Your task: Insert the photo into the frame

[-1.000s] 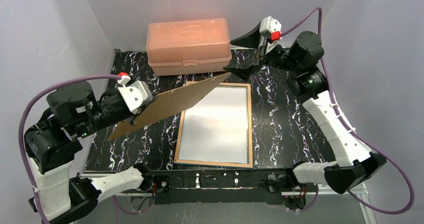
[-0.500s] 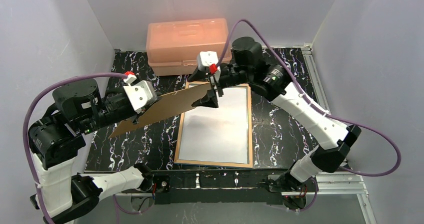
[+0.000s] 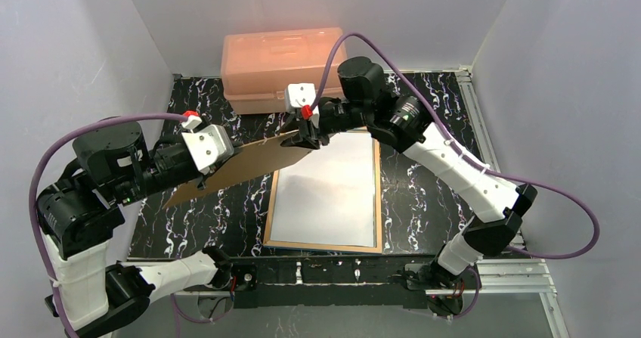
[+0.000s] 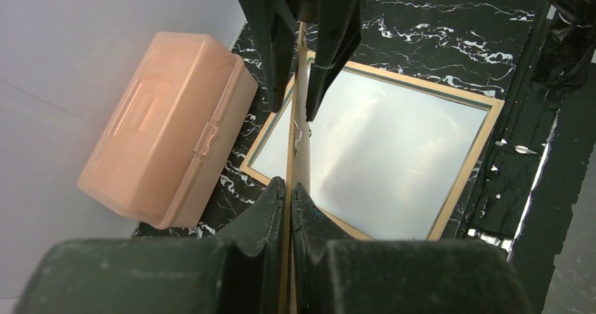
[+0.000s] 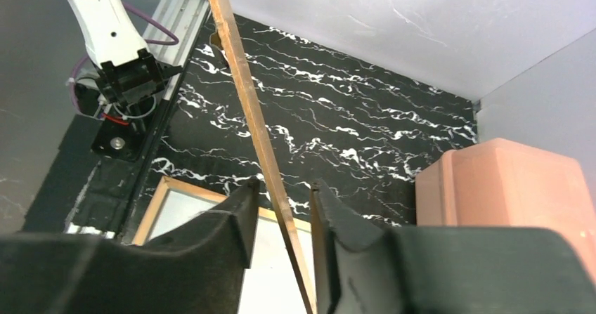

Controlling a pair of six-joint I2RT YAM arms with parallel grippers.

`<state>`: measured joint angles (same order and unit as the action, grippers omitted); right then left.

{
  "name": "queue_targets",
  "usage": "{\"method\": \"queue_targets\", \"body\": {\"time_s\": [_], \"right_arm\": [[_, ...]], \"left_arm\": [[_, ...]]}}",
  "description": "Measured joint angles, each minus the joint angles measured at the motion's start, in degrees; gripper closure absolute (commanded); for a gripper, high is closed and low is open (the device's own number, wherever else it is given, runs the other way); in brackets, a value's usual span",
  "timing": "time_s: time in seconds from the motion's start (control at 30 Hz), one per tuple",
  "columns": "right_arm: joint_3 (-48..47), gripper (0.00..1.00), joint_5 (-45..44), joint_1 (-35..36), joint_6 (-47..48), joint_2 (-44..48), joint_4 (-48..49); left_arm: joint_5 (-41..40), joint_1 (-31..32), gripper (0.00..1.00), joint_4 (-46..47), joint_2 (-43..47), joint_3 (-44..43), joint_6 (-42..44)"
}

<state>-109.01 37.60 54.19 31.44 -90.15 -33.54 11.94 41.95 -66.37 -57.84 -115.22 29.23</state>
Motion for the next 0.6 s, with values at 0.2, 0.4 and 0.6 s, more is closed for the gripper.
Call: {"method": "queue_targets", "body": {"time_s": [0.2, 0.4, 0.6], "right_arm": [[-1.51, 0.99, -0.66, 1.51, 0.98, -2.21, -1.68], [-3.04, 0.99, 0.39, 2.43, 4.13, -2.71, -5.64], [-2.82, 0.99, -2.78, 2.82, -0.20, -2.69, -4.92]], "left_arm": [[0.11, 0.00, 1.00, -1.09, -0.04, -0.13, 0.44], [-0.96, 0.00, 0.63, -0.70, 1.01, 0.39, 1.49], [-8.96, 0.02, 0.02, 15.54, 4.68, 5.95, 3.26]]}}
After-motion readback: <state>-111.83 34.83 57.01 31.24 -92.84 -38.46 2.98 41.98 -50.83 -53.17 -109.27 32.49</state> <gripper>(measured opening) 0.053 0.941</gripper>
